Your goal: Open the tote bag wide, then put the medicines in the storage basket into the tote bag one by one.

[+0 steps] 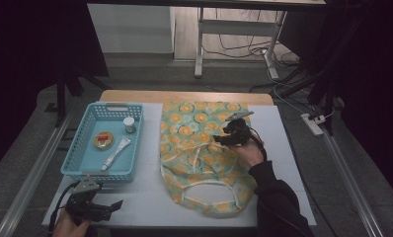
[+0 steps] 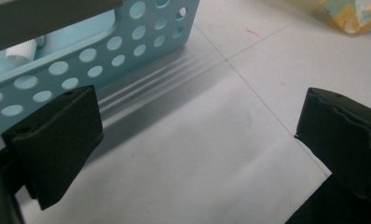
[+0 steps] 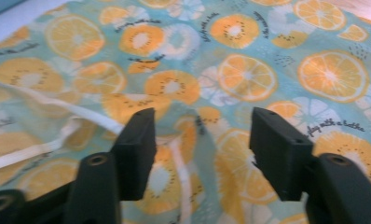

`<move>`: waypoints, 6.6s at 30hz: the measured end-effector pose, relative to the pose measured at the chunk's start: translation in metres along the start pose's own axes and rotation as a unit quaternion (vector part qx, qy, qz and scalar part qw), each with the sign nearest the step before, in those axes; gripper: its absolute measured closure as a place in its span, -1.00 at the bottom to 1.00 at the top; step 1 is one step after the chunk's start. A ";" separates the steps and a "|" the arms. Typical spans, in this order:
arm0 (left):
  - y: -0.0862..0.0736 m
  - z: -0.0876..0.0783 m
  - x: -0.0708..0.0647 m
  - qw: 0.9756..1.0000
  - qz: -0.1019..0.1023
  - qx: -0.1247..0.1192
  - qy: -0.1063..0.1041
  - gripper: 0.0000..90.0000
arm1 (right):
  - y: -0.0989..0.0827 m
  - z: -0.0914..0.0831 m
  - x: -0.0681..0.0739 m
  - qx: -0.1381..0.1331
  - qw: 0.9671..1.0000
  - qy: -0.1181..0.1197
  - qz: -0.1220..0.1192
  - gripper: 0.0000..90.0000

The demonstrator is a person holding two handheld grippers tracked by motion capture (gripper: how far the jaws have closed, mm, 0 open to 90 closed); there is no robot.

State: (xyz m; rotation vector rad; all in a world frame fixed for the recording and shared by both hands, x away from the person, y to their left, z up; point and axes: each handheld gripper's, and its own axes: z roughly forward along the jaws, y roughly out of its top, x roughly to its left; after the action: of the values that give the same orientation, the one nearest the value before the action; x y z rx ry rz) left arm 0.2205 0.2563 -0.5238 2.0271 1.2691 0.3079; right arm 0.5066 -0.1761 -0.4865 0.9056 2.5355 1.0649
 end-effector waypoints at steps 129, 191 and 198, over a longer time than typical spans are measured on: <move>-0.001 -0.002 0.005 1.000 -0.014 -0.008 -0.022 -0.97 | 0.059 -0.013 0.066 -0.014 0.990 0.120 -0.067 0.99; -0.004 -0.006 0.017 0.996 -0.051 -0.034 -0.072 -1.00 | 0.077 -0.031 0.055 -0.047 0.991 0.101 -0.075 0.99; -0.003 -0.009 0.016 0.996 -0.039 -0.043 -0.068 -1.00 | 0.077 -0.031 0.056 -0.048 0.991 0.101 -0.076 0.99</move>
State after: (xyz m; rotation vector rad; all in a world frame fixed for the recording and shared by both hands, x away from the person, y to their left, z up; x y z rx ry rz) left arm 0.2218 0.2750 -0.5223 1.8879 1.2270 0.1815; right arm 0.4840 -0.1171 -0.4093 0.5953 2.6365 1.2759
